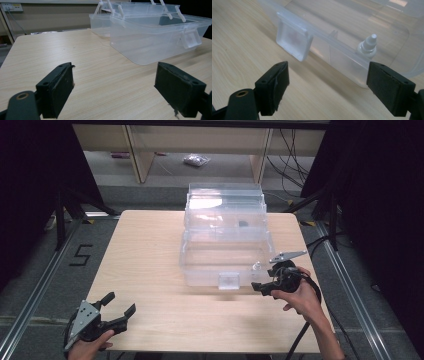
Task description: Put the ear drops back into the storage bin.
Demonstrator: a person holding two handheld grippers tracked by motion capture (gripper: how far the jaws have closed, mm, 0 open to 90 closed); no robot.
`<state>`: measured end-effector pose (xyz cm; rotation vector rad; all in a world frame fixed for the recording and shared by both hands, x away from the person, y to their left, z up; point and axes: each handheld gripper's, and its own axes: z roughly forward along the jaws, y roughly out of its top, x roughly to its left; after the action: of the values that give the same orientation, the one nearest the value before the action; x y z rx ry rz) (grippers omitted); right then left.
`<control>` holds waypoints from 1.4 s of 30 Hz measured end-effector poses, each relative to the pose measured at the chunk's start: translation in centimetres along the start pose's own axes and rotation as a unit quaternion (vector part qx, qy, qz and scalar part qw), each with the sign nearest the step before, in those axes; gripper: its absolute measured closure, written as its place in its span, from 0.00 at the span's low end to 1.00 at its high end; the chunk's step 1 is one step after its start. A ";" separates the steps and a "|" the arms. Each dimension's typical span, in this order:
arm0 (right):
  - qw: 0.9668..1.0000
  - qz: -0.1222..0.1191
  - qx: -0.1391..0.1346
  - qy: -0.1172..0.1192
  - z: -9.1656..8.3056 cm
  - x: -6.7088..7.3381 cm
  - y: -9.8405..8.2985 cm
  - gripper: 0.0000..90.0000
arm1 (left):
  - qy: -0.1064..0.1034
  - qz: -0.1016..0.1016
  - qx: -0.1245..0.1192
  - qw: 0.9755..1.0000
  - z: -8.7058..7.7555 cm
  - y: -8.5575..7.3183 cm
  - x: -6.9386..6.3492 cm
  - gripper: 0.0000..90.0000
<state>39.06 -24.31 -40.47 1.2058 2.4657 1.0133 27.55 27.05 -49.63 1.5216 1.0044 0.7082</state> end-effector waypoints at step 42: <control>0.999 0.016 -0.034 -0.010 0.3 1.1 -6.6 0.19 | -0.003 0.001 0.002 1.000 0.0 0.0 -0.1 0.16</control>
<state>34.48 -26.18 -45.03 1.2325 2.3822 1.0795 27.53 26.99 -49.62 1.5276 1.0009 0.7034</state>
